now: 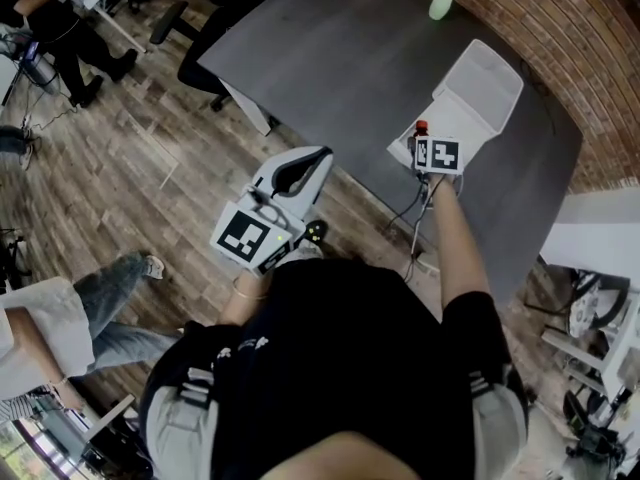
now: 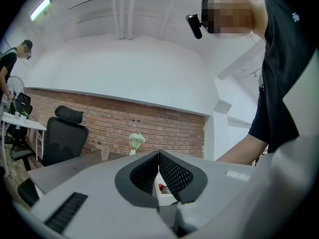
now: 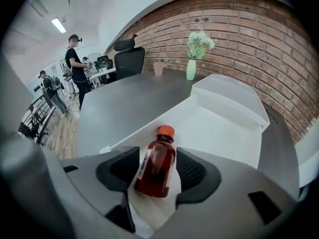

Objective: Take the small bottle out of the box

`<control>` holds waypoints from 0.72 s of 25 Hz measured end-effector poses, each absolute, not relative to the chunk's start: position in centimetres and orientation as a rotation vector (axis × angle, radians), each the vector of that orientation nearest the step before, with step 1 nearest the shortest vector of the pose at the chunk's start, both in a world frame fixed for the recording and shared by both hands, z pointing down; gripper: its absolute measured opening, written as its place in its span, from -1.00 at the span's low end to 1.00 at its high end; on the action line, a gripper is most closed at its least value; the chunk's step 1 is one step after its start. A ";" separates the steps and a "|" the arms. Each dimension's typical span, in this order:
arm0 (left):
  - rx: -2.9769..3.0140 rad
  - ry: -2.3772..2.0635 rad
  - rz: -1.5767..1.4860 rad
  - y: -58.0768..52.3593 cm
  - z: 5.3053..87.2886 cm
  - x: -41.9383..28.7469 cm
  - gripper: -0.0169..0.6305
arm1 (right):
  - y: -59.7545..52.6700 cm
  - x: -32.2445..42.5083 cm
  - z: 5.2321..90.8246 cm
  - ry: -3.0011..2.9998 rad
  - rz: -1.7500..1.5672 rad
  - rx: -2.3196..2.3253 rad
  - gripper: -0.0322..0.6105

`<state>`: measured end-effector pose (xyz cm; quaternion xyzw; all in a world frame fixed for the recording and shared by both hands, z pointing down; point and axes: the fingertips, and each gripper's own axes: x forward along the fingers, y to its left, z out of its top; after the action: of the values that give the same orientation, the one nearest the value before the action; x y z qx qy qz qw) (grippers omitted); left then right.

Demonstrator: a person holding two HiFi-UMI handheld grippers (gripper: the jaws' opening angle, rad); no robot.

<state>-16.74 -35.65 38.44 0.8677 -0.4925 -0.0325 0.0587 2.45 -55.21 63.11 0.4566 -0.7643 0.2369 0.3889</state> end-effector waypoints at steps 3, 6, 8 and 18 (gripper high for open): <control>2.617 -1.495 -0.114 -35.7 38.6 -17.3 -0.94 | -55.3 2.4 63.7 -1.915 0.635 1.168 -0.19; 2.603 -1.509 -0.124 -35.7 38.7 -18.2 -0.94 | -55.5 2.3 64.1 -1.891 0.661 1.178 -0.20; 2.597 -1.518 -0.128 -35.7 38.7 -18.6 -0.94 | -55.6 2.2 64.3 -1.867 0.663 1.178 -0.20; 2.590 -1.521 -0.131 -35.7 39.0 -19.7 -0.94 | -55.6 3.0 64.3 -1.795 0.662 1.266 -0.23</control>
<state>-19.71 -35.72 38.97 0.8596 -0.5047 -0.0434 0.0677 3.01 -55.58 64.28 0.5031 -0.7131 0.2632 0.4112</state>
